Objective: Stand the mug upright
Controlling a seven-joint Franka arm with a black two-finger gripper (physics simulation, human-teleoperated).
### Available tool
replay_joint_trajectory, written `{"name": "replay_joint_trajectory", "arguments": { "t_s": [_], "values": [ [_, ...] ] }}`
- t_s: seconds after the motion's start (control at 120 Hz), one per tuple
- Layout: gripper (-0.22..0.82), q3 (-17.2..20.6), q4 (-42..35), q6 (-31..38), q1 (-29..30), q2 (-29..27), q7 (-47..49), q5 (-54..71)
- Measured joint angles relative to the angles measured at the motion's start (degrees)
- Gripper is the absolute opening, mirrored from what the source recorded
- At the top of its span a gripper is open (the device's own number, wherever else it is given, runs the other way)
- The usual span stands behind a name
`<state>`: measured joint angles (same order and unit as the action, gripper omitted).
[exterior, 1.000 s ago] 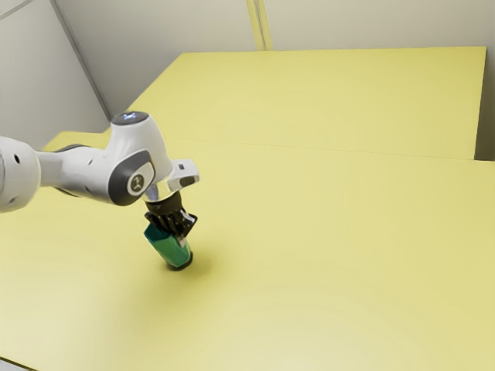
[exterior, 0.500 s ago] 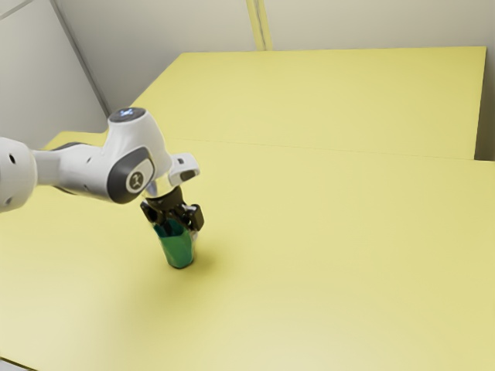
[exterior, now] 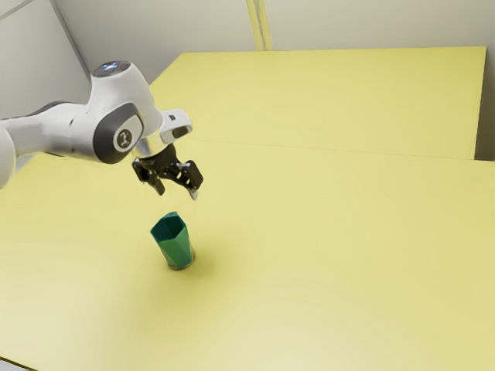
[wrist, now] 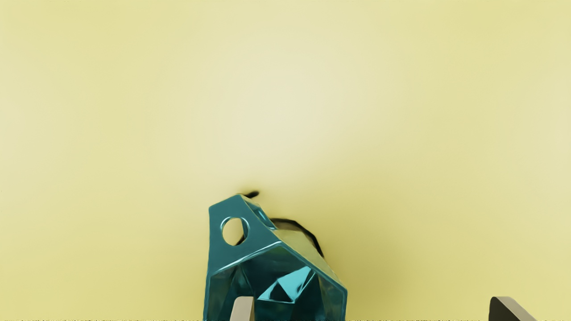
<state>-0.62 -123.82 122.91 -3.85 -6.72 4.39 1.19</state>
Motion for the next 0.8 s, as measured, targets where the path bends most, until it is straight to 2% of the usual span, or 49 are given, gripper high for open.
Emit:
{"name": "replay_joint_trajectory", "arguments": {
  "t_s": [0.175, 0.317, 0.433, 0.8],
  "values": [
    [0.58, 0.64, 9.53, -9.61, 0.90, 2.71, 0.07, -0.14],
    [0.59, 3.78, 14.16, -15.60, 4.04, 3.87, 0.12, -0.20],
    [0.59, 5.19, 18.02, -19.41, 5.48, 4.45, 0.15, -0.22],
    [0.59, 5.32, 29.06, -28.01, 5.67, 6.24, 0.24, 0.07]
  ]
}}
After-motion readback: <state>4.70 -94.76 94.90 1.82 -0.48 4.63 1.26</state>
